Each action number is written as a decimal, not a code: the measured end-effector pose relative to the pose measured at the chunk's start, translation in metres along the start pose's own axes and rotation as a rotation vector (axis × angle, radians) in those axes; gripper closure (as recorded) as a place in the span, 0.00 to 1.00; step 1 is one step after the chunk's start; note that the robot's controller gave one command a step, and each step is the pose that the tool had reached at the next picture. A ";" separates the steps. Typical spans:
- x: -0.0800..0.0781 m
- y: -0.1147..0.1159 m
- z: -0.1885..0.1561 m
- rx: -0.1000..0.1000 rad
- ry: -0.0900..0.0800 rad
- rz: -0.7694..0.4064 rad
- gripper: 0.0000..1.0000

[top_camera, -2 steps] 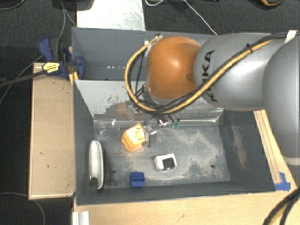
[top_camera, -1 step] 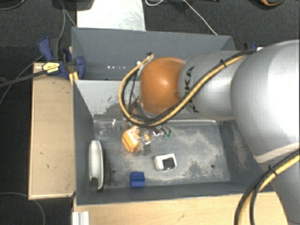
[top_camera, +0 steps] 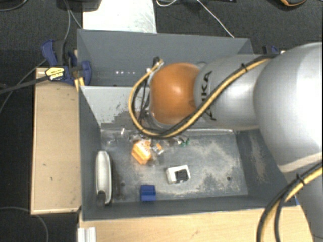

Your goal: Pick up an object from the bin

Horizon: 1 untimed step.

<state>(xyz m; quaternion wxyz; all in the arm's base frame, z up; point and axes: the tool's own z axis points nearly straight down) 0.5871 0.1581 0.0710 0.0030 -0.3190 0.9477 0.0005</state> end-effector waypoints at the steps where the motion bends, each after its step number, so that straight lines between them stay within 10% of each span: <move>1: 0.000 0.000 0.000 0.000 0.000 0.002 1.00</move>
Offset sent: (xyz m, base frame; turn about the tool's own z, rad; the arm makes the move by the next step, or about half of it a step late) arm 0.0001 0.0000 0.0012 0.0000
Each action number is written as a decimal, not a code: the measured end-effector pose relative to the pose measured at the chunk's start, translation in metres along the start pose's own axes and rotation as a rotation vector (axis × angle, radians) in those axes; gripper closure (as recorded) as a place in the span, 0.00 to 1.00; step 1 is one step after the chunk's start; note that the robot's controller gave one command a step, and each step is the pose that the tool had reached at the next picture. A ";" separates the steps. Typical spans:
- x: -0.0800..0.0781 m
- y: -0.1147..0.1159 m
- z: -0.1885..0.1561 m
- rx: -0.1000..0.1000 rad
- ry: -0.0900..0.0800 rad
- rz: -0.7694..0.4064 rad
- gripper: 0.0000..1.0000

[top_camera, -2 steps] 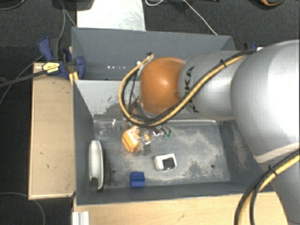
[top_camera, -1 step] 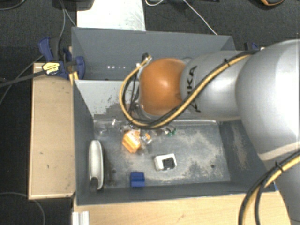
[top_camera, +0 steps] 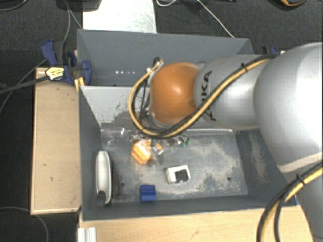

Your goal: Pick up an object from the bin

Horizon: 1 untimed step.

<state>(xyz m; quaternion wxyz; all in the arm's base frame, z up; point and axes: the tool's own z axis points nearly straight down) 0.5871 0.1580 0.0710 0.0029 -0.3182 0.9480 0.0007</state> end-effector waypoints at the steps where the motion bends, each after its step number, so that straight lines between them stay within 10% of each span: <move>1: 0.000 0.000 0.000 0.000 0.000 0.001 1.00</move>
Offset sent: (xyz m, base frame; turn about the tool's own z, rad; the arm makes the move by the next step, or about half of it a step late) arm 0.0000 0.0000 0.1153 0.0000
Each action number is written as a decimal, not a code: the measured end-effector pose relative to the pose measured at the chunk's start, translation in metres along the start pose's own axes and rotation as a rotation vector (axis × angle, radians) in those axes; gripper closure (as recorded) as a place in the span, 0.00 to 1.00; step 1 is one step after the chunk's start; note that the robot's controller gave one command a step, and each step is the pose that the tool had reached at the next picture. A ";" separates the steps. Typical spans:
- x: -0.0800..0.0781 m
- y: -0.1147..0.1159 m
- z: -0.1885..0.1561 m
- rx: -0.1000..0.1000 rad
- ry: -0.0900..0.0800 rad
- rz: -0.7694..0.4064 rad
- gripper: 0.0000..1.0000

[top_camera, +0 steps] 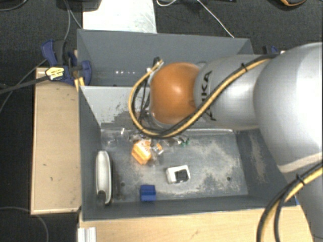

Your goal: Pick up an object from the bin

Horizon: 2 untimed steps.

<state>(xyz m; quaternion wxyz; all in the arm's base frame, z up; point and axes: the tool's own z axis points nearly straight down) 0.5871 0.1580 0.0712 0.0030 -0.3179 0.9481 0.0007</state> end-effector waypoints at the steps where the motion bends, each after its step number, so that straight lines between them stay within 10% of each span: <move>1: 0.001 0.000 -0.003 -0.001 0.001 0.001 1.00; 2: 0.003 0.001 -0.022 -0.004 0.008 0.002 1.00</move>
Offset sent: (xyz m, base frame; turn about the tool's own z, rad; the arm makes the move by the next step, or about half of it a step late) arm -0.0001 0.0000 0.0576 0.0000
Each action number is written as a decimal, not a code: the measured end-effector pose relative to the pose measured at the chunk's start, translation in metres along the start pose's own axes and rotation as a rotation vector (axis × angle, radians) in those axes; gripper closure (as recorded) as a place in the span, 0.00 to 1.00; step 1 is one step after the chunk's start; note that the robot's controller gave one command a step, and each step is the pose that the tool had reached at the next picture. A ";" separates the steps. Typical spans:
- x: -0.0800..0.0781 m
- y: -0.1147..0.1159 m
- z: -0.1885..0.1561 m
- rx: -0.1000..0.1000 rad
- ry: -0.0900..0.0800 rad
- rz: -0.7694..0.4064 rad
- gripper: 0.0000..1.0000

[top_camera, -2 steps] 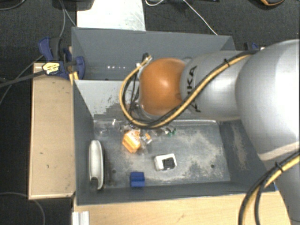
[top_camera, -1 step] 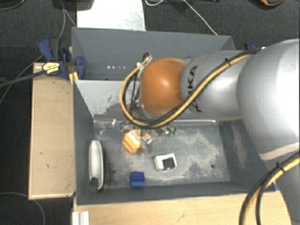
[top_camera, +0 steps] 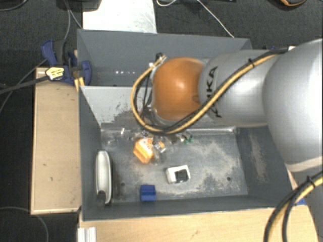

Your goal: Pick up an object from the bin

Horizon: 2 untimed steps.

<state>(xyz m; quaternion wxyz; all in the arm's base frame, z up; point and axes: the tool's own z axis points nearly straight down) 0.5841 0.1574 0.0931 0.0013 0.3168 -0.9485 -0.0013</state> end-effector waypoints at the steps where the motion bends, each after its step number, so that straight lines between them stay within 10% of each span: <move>1: -0.003 -0.001 -0.018 0.004 -0.011 0.002 1.00; 2: -0.004 -0.002 -0.025 0.006 -0.014 0.003 1.00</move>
Offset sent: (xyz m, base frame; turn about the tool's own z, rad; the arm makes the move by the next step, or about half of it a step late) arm 0.0000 0.0000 0.0140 0.0000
